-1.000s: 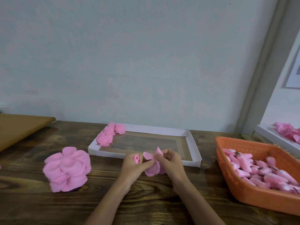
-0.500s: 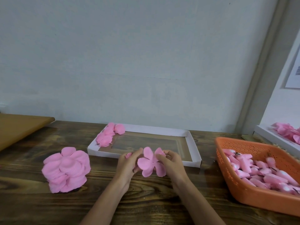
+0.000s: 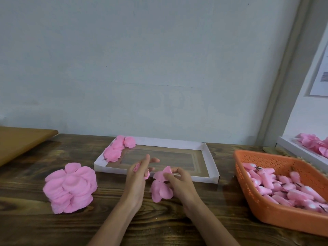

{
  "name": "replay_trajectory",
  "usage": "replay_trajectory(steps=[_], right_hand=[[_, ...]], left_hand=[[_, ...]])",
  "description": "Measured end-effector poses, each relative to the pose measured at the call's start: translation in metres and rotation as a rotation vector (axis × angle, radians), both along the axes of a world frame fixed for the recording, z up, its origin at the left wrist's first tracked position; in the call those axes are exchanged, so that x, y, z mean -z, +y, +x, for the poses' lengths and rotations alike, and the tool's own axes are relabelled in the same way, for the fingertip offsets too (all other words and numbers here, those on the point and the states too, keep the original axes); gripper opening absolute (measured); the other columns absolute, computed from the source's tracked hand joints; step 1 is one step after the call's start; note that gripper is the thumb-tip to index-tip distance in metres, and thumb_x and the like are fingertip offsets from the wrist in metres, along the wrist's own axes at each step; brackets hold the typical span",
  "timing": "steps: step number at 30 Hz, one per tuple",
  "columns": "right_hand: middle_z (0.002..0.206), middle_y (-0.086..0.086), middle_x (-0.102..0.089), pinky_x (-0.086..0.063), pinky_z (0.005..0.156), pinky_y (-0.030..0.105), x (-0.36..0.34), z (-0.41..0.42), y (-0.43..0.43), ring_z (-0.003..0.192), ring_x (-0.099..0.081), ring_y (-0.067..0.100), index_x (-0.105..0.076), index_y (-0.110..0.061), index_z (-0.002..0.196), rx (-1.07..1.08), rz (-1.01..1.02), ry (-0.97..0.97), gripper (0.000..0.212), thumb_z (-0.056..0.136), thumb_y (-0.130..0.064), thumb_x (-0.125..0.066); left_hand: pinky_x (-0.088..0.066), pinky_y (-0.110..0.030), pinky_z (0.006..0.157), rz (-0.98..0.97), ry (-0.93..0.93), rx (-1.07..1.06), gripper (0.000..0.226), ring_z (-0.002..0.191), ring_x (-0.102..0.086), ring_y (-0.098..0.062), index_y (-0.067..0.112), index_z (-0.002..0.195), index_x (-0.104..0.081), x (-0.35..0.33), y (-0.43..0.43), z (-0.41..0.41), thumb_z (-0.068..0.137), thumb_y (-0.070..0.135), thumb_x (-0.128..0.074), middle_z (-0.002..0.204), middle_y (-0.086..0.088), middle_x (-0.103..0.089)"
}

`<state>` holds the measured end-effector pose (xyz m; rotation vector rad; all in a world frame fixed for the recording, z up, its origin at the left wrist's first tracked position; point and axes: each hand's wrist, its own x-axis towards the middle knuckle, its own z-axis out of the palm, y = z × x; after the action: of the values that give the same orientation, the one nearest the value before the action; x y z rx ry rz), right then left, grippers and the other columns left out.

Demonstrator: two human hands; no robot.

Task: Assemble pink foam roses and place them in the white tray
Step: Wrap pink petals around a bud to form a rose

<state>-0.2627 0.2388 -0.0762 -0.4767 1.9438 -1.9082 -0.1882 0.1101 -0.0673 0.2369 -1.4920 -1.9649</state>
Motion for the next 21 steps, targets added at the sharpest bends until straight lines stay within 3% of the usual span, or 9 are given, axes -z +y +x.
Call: replay_trajectory(steps=[3,5,7,9,11,14,18,21], right_hand=[[0.097,0.003,-0.081,-0.063,0.083,0.041,0.000,0.005,-0.003,0.089,-0.078,0.022,-0.063,-0.014,0.111,-0.066,-0.045,-0.033,0.018,0.099,-0.026,-0.068],[0.098,0.006,-0.081,-0.062,0.090,0.049,0.001,0.008,-0.004,0.091,-0.078,0.027,-0.064,-0.014,0.110,-0.102,-0.082,-0.041,0.020,0.098,-0.028,-0.069],[0.098,0.004,-0.081,-0.063,0.084,0.045,0.000,0.011,-0.005,0.090,-0.078,0.025,-0.064,-0.015,0.110,-0.117,-0.098,-0.033,0.019,0.098,-0.029,-0.069],[0.098,0.001,-0.080,-0.064,0.075,0.034,-0.002,0.012,-0.005,0.089,-0.078,0.020,-0.063,-0.013,0.108,-0.079,-0.117,0.004,0.014,0.099,-0.023,-0.068],[0.100,0.001,-0.078,-0.062,0.073,0.027,-0.004,0.010,-0.006,0.093,-0.076,0.018,-0.064,-0.012,0.102,0.019,-0.142,0.110,0.008,0.099,-0.016,-0.069],[0.095,-0.010,-0.074,-0.058,0.078,0.023,-0.009,0.002,0.000,0.093,-0.070,0.009,-0.068,-0.020,0.093,0.076,-0.105,0.434,0.011,0.094,-0.012,-0.075],[0.093,-0.021,-0.070,-0.046,0.092,0.015,-0.007,-0.011,0.014,0.100,-0.062,-0.003,-0.073,-0.033,0.087,-0.277,0.294,0.937,0.014,0.089,-0.020,-0.079],[0.106,-0.022,-0.071,-0.049,0.095,0.011,-0.005,-0.018,0.021,0.106,-0.062,-0.008,-0.077,-0.028,0.099,-0.593,0.437,0.826,0.017,0.087,-0.017,-0.081]], left_hand=[[-0.058,-0.051,0.089,0.029,0.007,0.090,0.068,0.107,-0.071,-0.036,-0.019,0.091,-0.060,-0.002,0.007,0.000,0.091,0.048,-0.059,0.116,-0.012,-0.076],[-0.061,-0.047,0.078,0.021,-0.004,0.098,0.072,0.106,-0.072,-0.040,-0.025,0.104,-0.055,-0.004,0.010,0.001,0.094,0.046,-0.057,0.116,-0.018,-0.075],[-0.060,-0.037,0.067,0.015,-0.011,0.076,0.071,0.103,-0.074,-0.037,-0.023,0.107,-0.057,-0.004,0.009,0.003,0.094,0.047,-0.056,0.116,-0.018,-0.075],[-0.061,-0.038,0.072,0.045,-0.014,0.055,0.070,0.100,-0.075,-0.029,-0.018,0.107,-0.061,-0.004,0.007,0.002,0.092,0.051,-0.057,0.115,-0.014,-0.076],[-0.057,-0.048,0.093,0.089,-0.003,0.022,0.065,0.108,-0.073,-0.026,-0.012,0.096,-0.059,-0.001,0.001,0.000,0.090,0.052,-0.059,0.116,-0.010,-0.076],[-0.041,-0.055,0.114,0.122,0.059,-0.024,0.038,0.117,-0.068,-0.029,0.008,0.084,-0.057,0.005,-0.009,-0.006,0.096,0.044,-0.060,0.112,-0.011,-0.077],[-0.043,-0.054,0.114,0.200,0.097,-0.047,0.033,0.107,-0.072,-0.024,0.024,0.066,-0.073,0.009,-0.018,-0.010,0.094,0.039,-0.064,0.099,-0.008,-0.078],[-0.046,-0.053,0.112,0.253,0.142,-0.067,0.030,0.100,-0.073,-0.018,0.018,0.071,-0.062,0.009,-0.024,-0.009,0.096,0.032,-0.063,0.092,-0.007,-0.077]])
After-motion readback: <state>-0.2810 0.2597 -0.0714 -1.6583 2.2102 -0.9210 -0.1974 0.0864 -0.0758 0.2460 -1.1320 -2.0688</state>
